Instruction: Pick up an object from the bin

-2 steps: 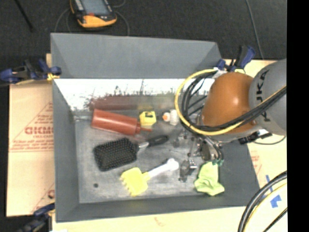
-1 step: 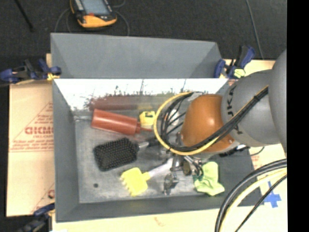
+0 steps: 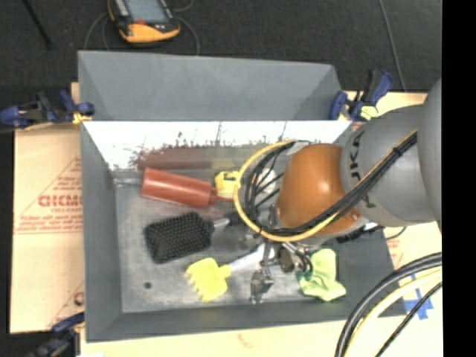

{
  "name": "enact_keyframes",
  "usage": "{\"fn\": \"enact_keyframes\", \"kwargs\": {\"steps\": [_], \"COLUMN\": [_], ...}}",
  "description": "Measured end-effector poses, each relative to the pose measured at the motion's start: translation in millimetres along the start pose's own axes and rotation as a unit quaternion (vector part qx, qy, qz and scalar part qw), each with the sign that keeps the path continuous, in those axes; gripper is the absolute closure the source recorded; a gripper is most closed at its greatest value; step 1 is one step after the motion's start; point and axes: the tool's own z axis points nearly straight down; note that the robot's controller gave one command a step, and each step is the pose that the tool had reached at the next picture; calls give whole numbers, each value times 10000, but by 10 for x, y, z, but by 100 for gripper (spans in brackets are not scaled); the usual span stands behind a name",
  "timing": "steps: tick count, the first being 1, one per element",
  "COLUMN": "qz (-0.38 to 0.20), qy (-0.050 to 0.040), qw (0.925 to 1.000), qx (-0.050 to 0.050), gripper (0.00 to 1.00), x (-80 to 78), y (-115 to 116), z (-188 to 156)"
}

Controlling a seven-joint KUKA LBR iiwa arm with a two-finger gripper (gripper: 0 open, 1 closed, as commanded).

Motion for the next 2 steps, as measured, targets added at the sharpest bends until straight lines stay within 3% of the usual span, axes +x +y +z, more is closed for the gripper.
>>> {"fn": "enact_keyframes", "kwargs": {"steps": [1, 2], "qz": [-54, 545], "qy": [-47, -150], "qw": [10000, 9984], "qx": [11, -14], "gripper": [0, 0], "x": [13, 115], "y": [-5, 32], "z": [-418, 294]}}
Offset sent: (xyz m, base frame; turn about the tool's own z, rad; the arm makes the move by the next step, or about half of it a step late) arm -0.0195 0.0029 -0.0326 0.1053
